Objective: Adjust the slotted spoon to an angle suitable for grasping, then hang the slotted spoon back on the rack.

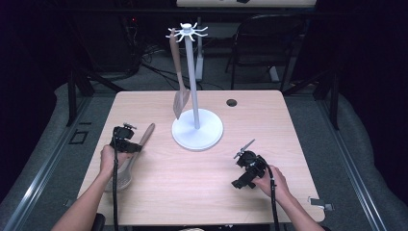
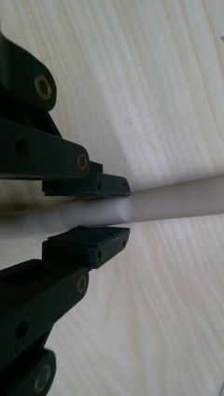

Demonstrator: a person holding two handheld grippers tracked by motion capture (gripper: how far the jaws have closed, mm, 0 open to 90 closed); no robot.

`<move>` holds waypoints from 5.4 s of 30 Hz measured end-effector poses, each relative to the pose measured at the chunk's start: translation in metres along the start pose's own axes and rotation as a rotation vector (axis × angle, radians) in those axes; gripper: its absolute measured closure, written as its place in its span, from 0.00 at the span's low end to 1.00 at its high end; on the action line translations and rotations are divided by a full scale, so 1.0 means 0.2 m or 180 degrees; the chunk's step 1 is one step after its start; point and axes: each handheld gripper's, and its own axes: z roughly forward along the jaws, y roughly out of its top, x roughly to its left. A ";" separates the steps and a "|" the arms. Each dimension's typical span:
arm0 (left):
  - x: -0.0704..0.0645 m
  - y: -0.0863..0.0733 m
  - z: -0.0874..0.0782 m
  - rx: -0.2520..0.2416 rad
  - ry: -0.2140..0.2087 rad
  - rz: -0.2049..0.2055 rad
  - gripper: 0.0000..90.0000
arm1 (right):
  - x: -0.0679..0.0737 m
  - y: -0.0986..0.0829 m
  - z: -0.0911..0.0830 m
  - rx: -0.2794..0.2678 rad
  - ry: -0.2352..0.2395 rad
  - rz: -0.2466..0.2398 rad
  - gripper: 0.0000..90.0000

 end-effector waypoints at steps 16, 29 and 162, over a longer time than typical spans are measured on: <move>-0.02 0.01 0.00 0.0133 0.0053 0.0092 0.72 | 0.00 0.00 0.01 -0.0030 0.0030 0.0013 0.06; -0.05 0.05 0.05 0.0294 0.0218 0.0126 0.70 | 0.00 0.00 0.01 -0.0030 0.0033 0.0034 0.06; -0.26 0.29 -0.61 -0.1519 -0.0134 0.0647 0.84 | 0.02 0.01 0.04 0.0145 0.0061 -0.0053 0.08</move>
